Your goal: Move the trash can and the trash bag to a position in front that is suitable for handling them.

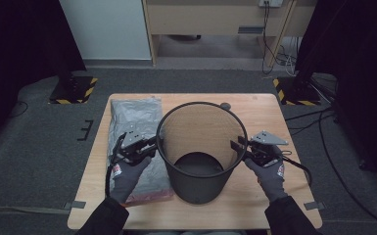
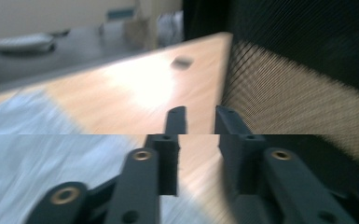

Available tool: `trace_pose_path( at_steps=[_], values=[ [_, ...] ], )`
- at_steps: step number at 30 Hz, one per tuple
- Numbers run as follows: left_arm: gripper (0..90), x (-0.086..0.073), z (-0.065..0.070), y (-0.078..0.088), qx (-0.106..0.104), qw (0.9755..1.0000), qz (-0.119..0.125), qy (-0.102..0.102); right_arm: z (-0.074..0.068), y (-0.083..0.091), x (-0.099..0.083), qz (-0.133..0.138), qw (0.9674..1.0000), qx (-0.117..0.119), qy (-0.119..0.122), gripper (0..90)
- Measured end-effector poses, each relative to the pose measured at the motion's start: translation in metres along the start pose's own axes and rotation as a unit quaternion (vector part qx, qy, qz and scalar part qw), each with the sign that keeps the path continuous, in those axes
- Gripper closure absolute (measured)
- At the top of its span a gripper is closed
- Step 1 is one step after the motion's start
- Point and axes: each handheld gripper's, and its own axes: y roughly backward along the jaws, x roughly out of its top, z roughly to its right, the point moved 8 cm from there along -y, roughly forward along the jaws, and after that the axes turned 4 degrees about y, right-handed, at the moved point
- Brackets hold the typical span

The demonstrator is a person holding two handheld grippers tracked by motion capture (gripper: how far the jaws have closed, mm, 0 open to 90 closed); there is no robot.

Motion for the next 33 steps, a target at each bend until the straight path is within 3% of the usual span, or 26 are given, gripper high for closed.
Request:
trace_pose_path(
  at_steps=[1, 2, 3, 4, 5, 7, 10, 11, 14, 19, 23, 28, 30, 33],
  values=[
    [62.4, -0.019, -0.019, -0.002, 0.025, 0.9993, -0.028, 0.002, 0.007, 0.004, -0.002, 0.005, 1.0, 0.0, -0.003, 53.2],
    [60.7, -0.019, -0.019, -0.002, 0.025, 0.9993, -0.028, 0.002, 0.01, 0.006, -0.005, 0.011, 0.9999, 0.0, -0.011, 51.1],
    [59.0, -0.039, -0.035, -0.005, 0.043, 0.9974, -0.057, 0.01, 0.015, 0.009, -0.009, 0.009, 0.9999, -0.004, -0.011, 49.8],
    [58.3, -0.039, -0.035, -0.005, 0.043, 0.9974, -0.057, 0.01, 0.02, 0.011, -0.015, 0.001, 0.9999, -0.008, -0.008, 48.4],
    [56.9, -0.049, -0.042, -0.006, 0.056, 0.9959, -0.07, 0.009, 0.025, 0.013, -0.022, -0.001, 0.9999, -0.012, -0.01, 47.7],
    [53.0, -0.068, -0.054, -0.009, 0.084, 0.9912, -0.102, -0.003, 0.032, 0.016, -0.035, -0.012, 0.9996, -0.015, -0.018, 46.1],
    [51.3, -0.091, -0.062, -0.014, 0.088, 0.9868, -0.133, 0.03, 0.04, 0.018, -0.047, -0.024, 0.9992, -0.021, -0.024, 44.1],
    [50.7, -0.097, -0.063, -0.016, 0.088, 0.9855, -0.142, 0.031, 0.046, 0.017, -0.055, -0.029, 0.9989, -0.024, -0.026, 41.2],
    [49.8, -0.109, -0.06, -0.018, 0.089, 0.9813, -0.17, 0.012, 0.05, 0.014, -0.063, -0.037, 0.9986, -0.025, -0.027, 39.5],
    [49.1, -0.114, -0.053, -0.014, 0.081, 0.9825, -0.167, 0.008, 0.059, 0.013, -0.077, -0.064, 0.9972, -0.034, -0.017, 38.2],
    [50.5, -0.121, -0.044, -0.001, 0.073, 0.9808, -0.181, 0.002, 0.064, 0.018, -0.082, -0.064, 0.9965, -0.039, -0.037, 37.6],
    [50.9, -0.133, -0.029, 0.021, 0.059, 0.9765, -0.207, -0.007, 0.064, 0.019, -0.082, -0.062, 0.9966, -0.038, -0.039, 36.7],
    [50.5, -0.137, -0.022, 0.029, 0.047, 0.9752, -0.216, -0.015, 0.062, 0.019, -0.082, -0.063, 0.9966, -0.035, -0.04, 36.2],
    [48.7, -0.141, -0.012, 0.035, 0.019, 0.9757, -0.218, -0.007, 0.061, 0.018, -0.083, -0.065, 0.9965, -0.034, -0.039, 36.1]
  ],
)
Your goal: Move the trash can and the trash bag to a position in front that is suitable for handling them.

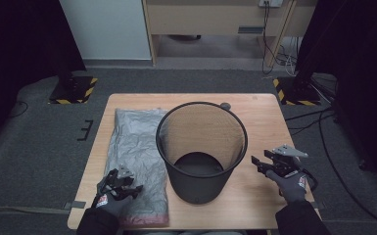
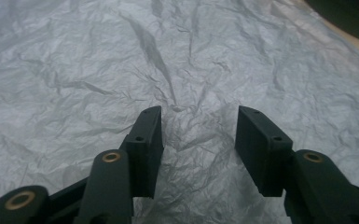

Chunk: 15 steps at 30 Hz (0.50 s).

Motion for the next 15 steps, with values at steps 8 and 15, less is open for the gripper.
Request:
trace_pose_path(
  at_steps=[8, 15],
  values=[
    [43.4, 0.03, -0.016, 0.028, 0.008, 0.9934, 0.103, 0.05, 0.002, 0.0, 0.0, 0.002, 1.0, -0.005, -0.004, 34.7],
    [38.1, 0.062, -0.082, 0.053, 0.086, 0.9708, 0.193, 0.112, 0.003, -0.005, -0.002, -0.007, 1.0, -0.003, -0.003, 33.9]
  ],
)
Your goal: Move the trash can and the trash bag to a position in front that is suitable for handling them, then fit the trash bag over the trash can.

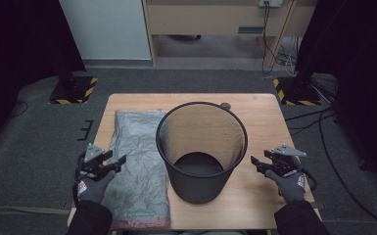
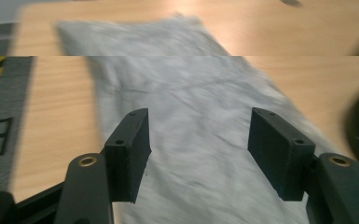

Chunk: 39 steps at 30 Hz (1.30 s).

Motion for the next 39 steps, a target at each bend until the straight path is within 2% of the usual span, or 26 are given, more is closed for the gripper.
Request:
trace_pose_path(
  at_steps=[3, 7, 9, 13, 16, 20, 23, 25, 29, 30, 31, 32, 36, 37, 38, 39],
  values=[
    [38.0, 0.007, -0.023, -0.01, 0.021, 0.9996, 0.004, 0.017, 0.001, -0.001, 0.001, 0.001, 1.0, -0.001, 0.001, 33.6],
    [36.8, 0.008, -0.048, -0.027, 0.043, 0.9981, 0.0, 0.043, 0.002, -0.002, 0.001, -0.001, 1.0, 0.0, -0.001, 32.9],
    [35.9, 0.007, -0.056, -0.036, 0.051, 0.9974, -0.005, 0.052, 0.003, -0.003, 0.002, 0.003, 1.0, 0.0, -0.004, 32.4],
    [34.2, 0.005, -0.066, -0.055, 0.049, 0.9959, -0.007, 0.076, 0.006, -0.007, 0.001, -0.003, 1.0, -0.004, 0.0, 31.8],
    [33.8, -0.001, -0.071, -0.069, 0.049, 0.9945, -0.019, 0.091, 0.007, -0.01, -0.001, -0.01, 0.9999, -0.004, -0.002, 31.6],
    [34.1, -0.009, -0.076, -0.081, 0.063, 0.994, -0.041, 0.079, 0.009, -0.011, -0.003, -0.015, 0.9999, -0.007, 0.004, 31.4],
    [33.7, -0.017, -0.077, -0.086, 0.065, 0.9928, -0.065, 0.077, 0.009, -0.01, -0.001, -0.008, 1.0, -0.005, -0.003, 31.1],
    [33.8, -0.021, -0.078, -0.087, 0.073, 0.9918, -0.081, 0.067, 0.009, -0.01, -0.002, -0.012, 0.9999, -0.004, -0.001, 31.1],
    [37.8, -0.023, -0.076, -0.089, 0.087, 0.9906, -0.089, 0.057, 0.009, -0.011, -0.002, -0.012, 0.9999, -0.004, 0.0, 31.0],
    [42.8, -0.023, -0.076, -0.088, 0.095, 0.9898, -0.095, 0.048, 0.009, -0.01, -0.001, -0.011, 0.9999, -0.004, 0.0, 31.1],
    [42.8, -0.024, -0.074, -0.088, 0.103, 0.9891, -0.099, 0.037, 0.009, -0.01, -0.001, -0.011, 0.9999, -0.004, 0.0, 31.1],
    [46.5, -0.024, -0.072, -0.089, 0.105, 0.9888, -0.102, 0.03, 0.009, -0.01, -0.001, -0.011, 0.9999, -0.004, 0.0, 31.1],
    [69.3, -0.023, -0.059, -0.091, 0.085, 0.9908, -0.102, 0.027, 0.009, -0.01, -0.001, -0.011, 0.9999, -0.004, -0.001, 31.2],
    [80.7, -0.023, -0.055, -0.091, 0.079, 0.9911, -0.104, 0.027, 0.009, -0.01, 0.0, -0.008, 1.0, -0.004, -0.002, 31.3],
    [80.7, -0.024, -0.054, -0.091, 0.081, 0.9907, -0.106, 0.025, 0.009, -0.01, 0.0, -0.008, 1.0, -0.004, -0.002, 31.3],
    [84.7, -0.024, -0.052, -0.091, 0.079, 0.9906, -0.109, 0.024, 0.009, -0.01, 0.0, -0.007, 1.0, -0.003, -0.004, 31.4]
  ],
)
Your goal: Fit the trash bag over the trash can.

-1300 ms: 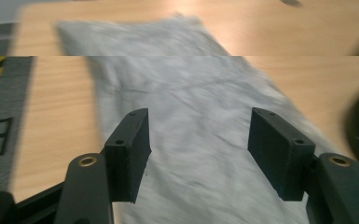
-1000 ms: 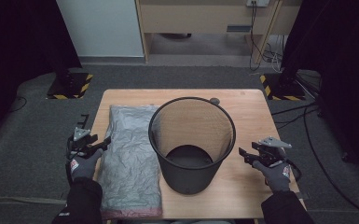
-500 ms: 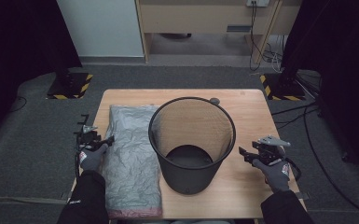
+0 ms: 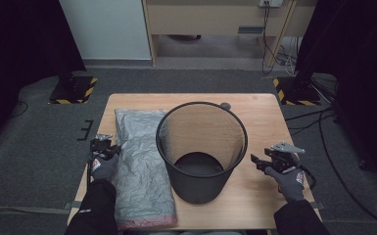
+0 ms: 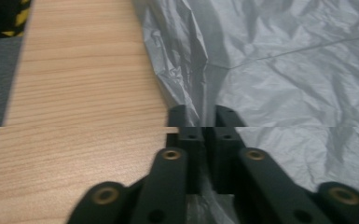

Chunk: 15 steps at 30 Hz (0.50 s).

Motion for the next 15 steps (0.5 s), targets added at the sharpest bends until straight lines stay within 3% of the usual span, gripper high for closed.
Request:
trace_pose_path(
  at_steps=[4, 7, 9, 12, 13, 15],
  values=[
    [89.8, 0.004, 0.002, 0.006, -0.026, 0.9992, 0.02, 0.023, 0.001, 0.002, 0.002, 0.007, 1.0, 0.001, -0.004, 31.9],
    [90.0, 0.019, 0.005, 0.023, -0.061, 0.9944, 0.07, 0.052, 0.002, 0.004, 0.004, 0.011, 0.9999, 0.002, -0.007, 32.3],
    [90.0, 0.033, 0.009, 0.038, -0.088, 0.9864, 0.114, 0.078, 0.003, 0.004, 0.004, 0.012, 0.9999, 0.001, -0.008, 32.4],
    [89.9, 0.055, 0.014, 0.066, -0.118, 0.973, 0.174, 0.095, 0.002, 0.005, 0.003, 0.008, 0.9999, 0.001, -0.007, 32.6],
    [89.9, 0.062, 0.016, 0.076, -0.126, 0.9686, 0.192, 0.096, 0.002, 0.004, 0.004, 0.012, 0.9999, 0.002, -0.009, 32.7],
    [89.9, 0.075, 0.024, 0.094, -0.136, 0.9621, 0.222, 0.082, 0.001, 0.004, 0.005, 0.013, 0.9999, 0.004, -0.008, 32.8]
  ],
)
